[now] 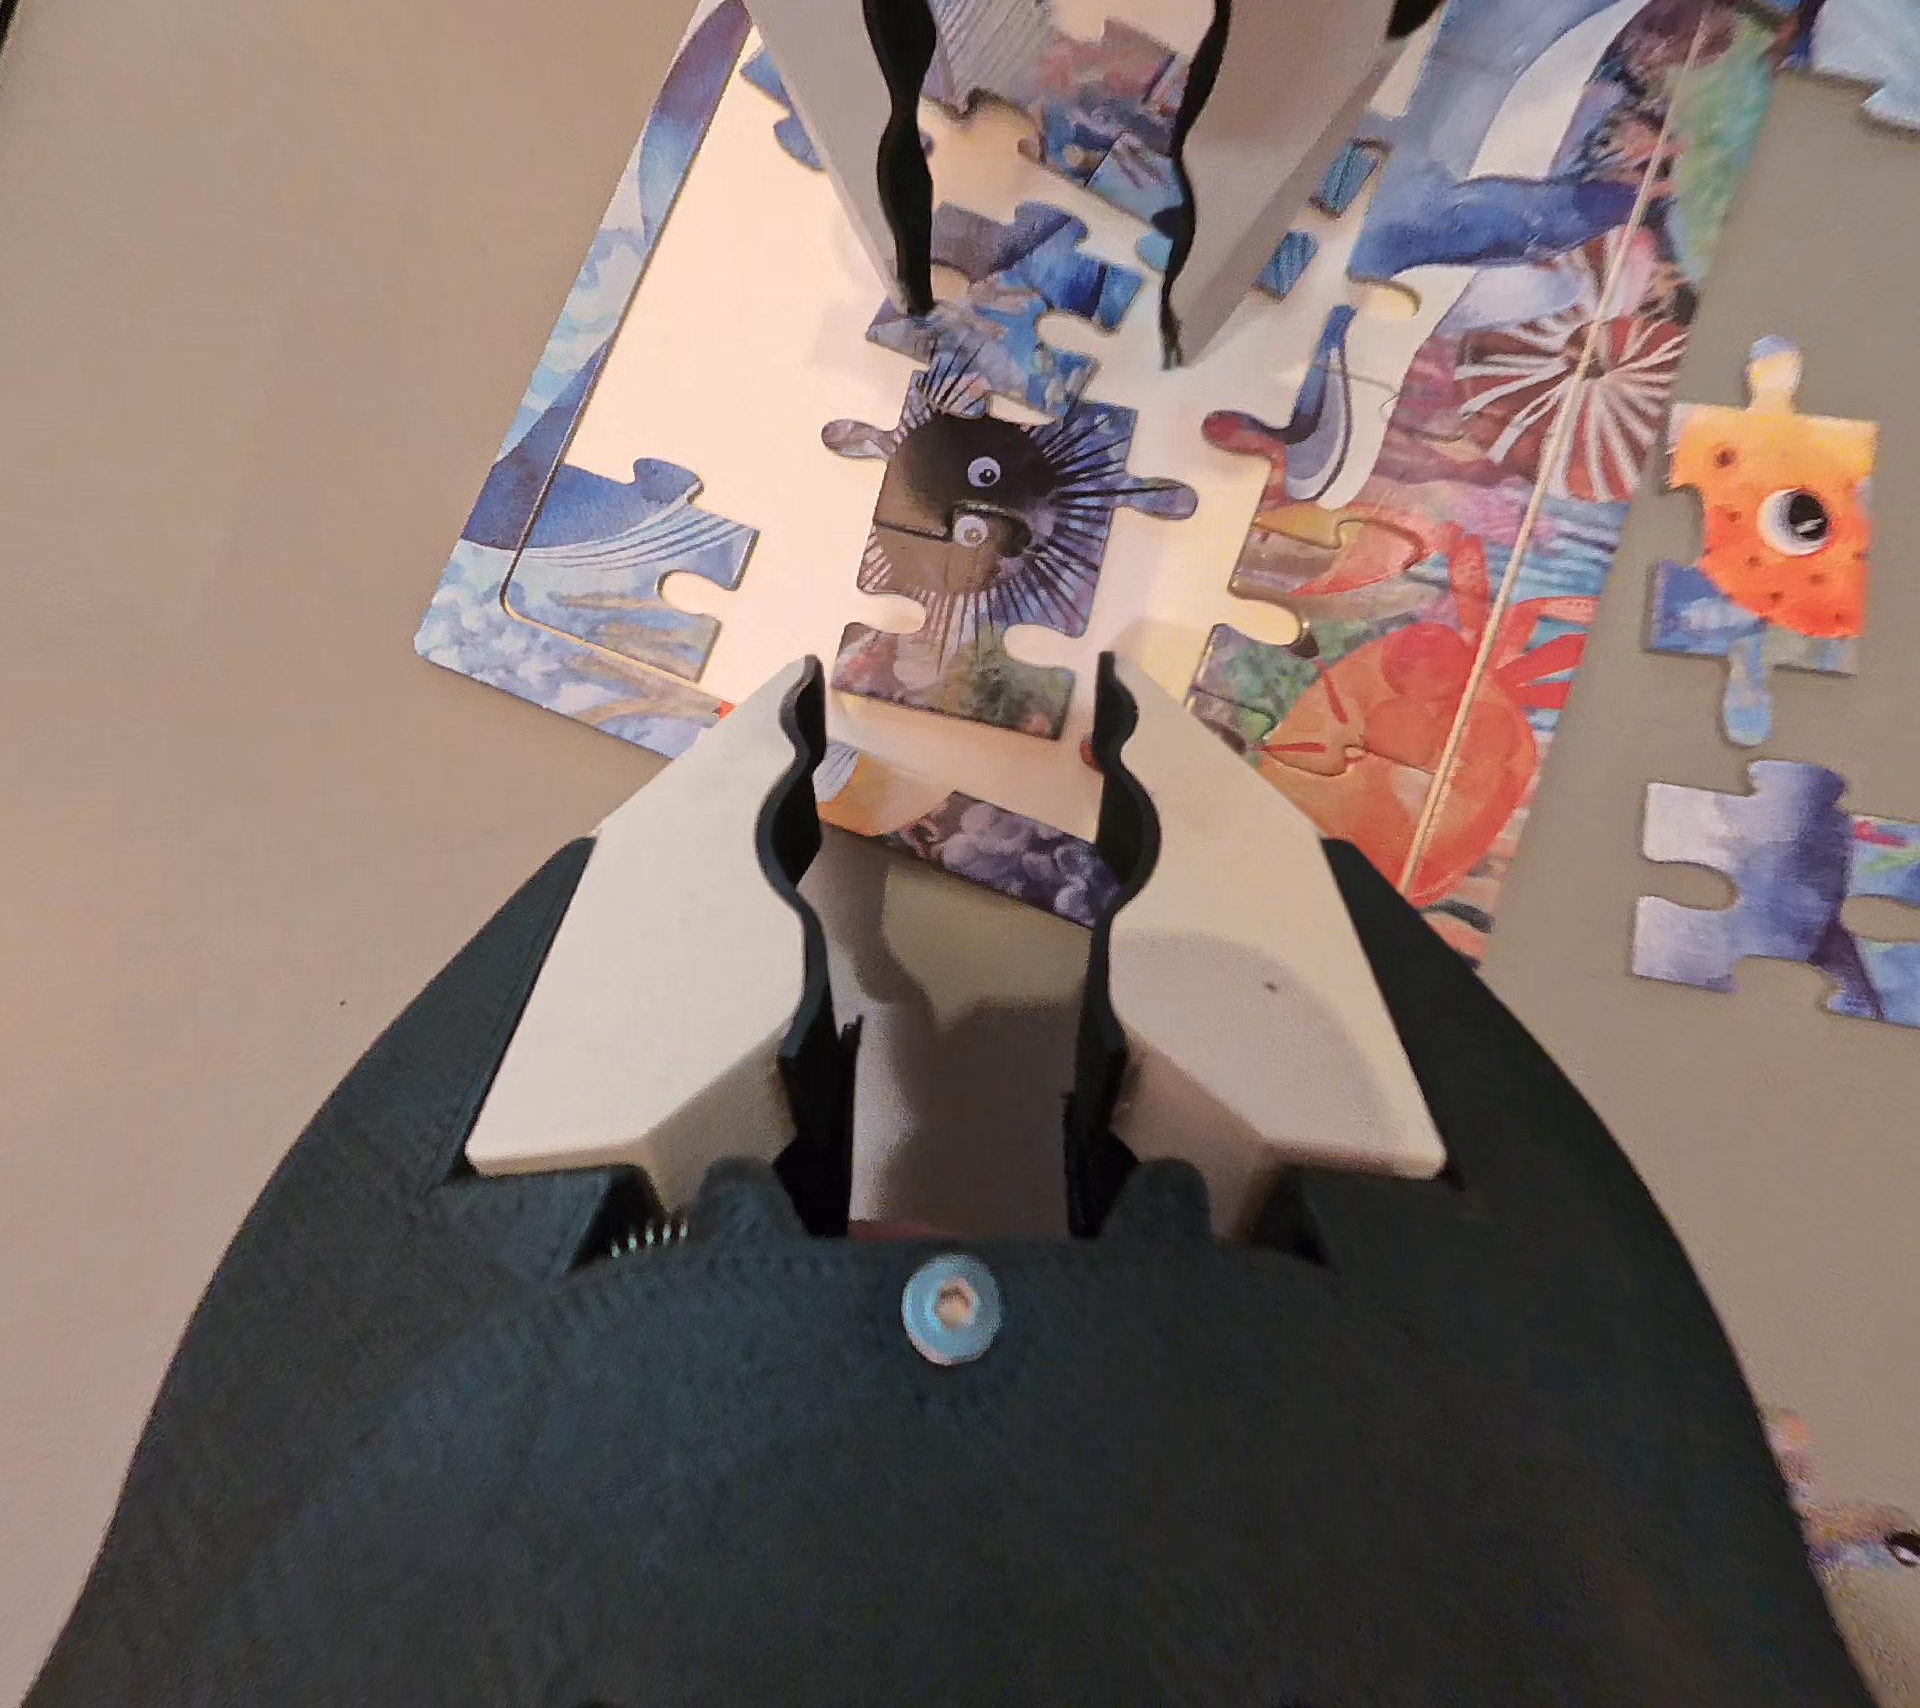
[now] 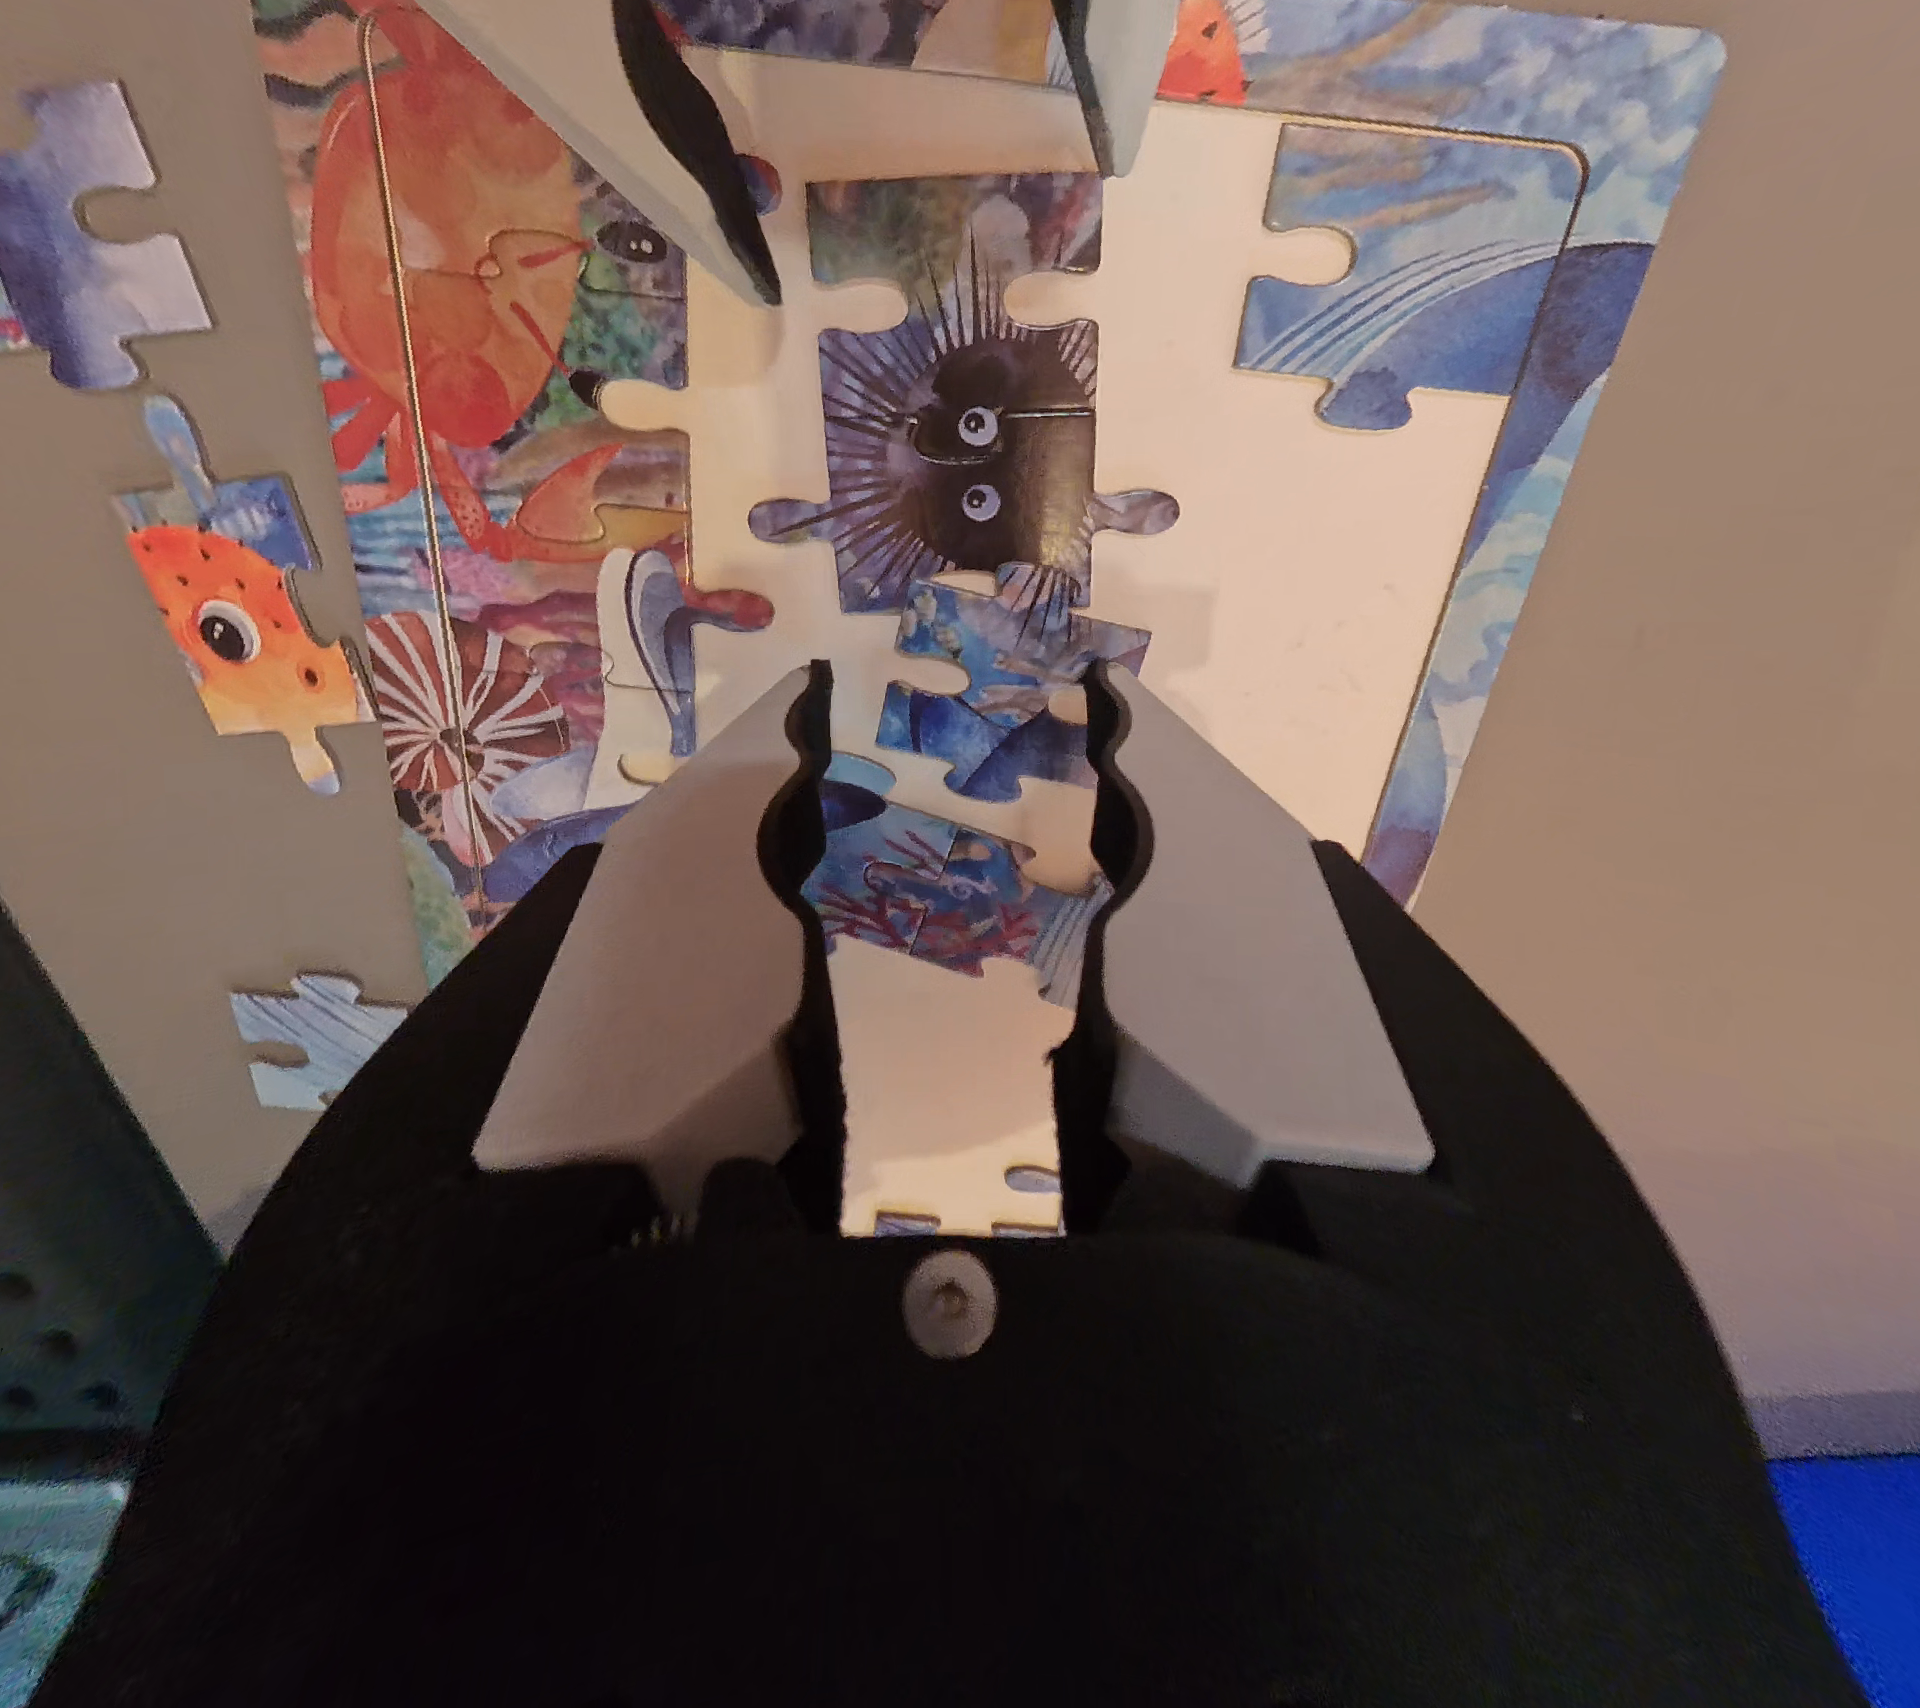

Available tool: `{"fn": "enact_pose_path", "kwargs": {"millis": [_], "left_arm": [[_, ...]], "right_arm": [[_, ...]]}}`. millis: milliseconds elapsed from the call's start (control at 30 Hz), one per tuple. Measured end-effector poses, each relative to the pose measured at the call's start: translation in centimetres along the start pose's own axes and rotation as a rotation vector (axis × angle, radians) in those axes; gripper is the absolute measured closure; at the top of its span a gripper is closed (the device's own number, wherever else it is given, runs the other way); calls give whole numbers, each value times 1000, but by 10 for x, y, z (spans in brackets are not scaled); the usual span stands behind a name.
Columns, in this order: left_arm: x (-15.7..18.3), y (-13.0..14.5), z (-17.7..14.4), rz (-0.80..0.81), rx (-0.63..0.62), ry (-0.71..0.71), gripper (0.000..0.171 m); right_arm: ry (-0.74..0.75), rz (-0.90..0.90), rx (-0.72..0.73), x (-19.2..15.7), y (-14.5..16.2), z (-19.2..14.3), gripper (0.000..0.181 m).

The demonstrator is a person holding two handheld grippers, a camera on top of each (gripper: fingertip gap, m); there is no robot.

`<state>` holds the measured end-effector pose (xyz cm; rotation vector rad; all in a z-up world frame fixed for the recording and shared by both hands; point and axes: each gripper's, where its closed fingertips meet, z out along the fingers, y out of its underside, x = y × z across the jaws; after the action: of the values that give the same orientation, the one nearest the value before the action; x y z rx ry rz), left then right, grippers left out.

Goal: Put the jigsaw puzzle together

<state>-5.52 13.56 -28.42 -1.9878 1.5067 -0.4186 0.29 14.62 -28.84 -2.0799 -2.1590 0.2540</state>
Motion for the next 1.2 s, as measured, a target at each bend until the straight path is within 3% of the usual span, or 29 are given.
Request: {"fn": "enact_pose_path", "kwargs": {"millis": [333,467,900,1000,1100,1200], "left_arm": [[-12,-1,3,12,5,-65,117],[-25,1,0,31,-17,-145,126],[-34,12,-5,-78,-33,-139,123],[-35,11,-5,-60,-36,-151,124],[-33,10,-5,-49,-43,-153,125],[-33,10,-5,-51,-42,-149,125]], "right_arm": [[32,15,33,-2,2,-1,141],[29,25,52,-5,2,-1,140],[49,75,137,-9,-8,1,149],[75,81,131,-7,-7,0,145],[102,158,133,0,-5,-1,126],[89,189,160,-4,-6,2,128]]}}
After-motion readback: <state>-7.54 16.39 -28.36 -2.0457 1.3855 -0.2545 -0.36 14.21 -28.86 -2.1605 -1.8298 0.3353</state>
